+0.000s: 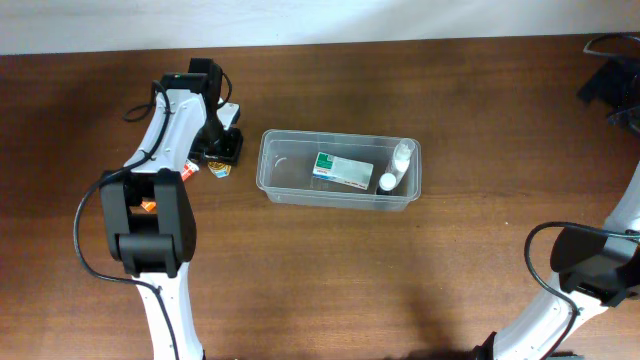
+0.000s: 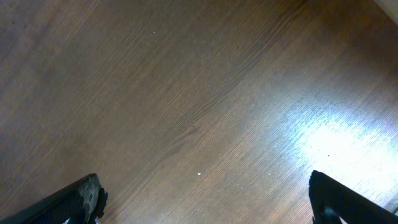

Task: Pack container
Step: 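Descend and close the left gripper on the gold-lidded jar, then lift the jar and lower it into the container's left end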

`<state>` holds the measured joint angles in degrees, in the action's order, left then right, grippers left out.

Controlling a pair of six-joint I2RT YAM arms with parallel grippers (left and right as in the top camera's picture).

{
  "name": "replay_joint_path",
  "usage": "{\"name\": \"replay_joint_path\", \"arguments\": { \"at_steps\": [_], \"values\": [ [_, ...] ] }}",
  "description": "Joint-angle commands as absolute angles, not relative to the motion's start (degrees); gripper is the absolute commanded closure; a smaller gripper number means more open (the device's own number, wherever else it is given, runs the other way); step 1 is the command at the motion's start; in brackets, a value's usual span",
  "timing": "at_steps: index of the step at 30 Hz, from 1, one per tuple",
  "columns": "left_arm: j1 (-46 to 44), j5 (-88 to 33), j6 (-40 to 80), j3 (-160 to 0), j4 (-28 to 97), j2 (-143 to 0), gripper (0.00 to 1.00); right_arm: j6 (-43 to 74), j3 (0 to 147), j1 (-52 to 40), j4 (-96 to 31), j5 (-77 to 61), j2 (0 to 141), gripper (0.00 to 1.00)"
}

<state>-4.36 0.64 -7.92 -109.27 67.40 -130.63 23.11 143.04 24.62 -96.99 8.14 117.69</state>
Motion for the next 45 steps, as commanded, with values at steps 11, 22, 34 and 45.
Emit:
{"name": "replay_joint_path", "arguments": {
  "at_steps": [11,22,34,45],
  "values": [
    [-4.34,-0.21,-7.11,-108.77,67.81,-134.98,0.46,22.74,143.81,24.77,-97.30,9.08,116.62,0.02],
    [-4.32,0.03,-7.14,-108.79,67.66,-135.48,0.65,22.74,143.81,24.77,-97.30,9.08,116.62,0.02],
    [-4.34,-0.16,-7.11,-115.66,71.79,-135.39,0.65,22.76,143.81,24.77,-97.30,9.08,116.62,0.02],
    [-6.98,-0.23,-7.20,-139.81,90.06,-135.28,0.65,22.74,143.81,24.77,-97.30,9.08,116.62,0.02]
  ]
}}
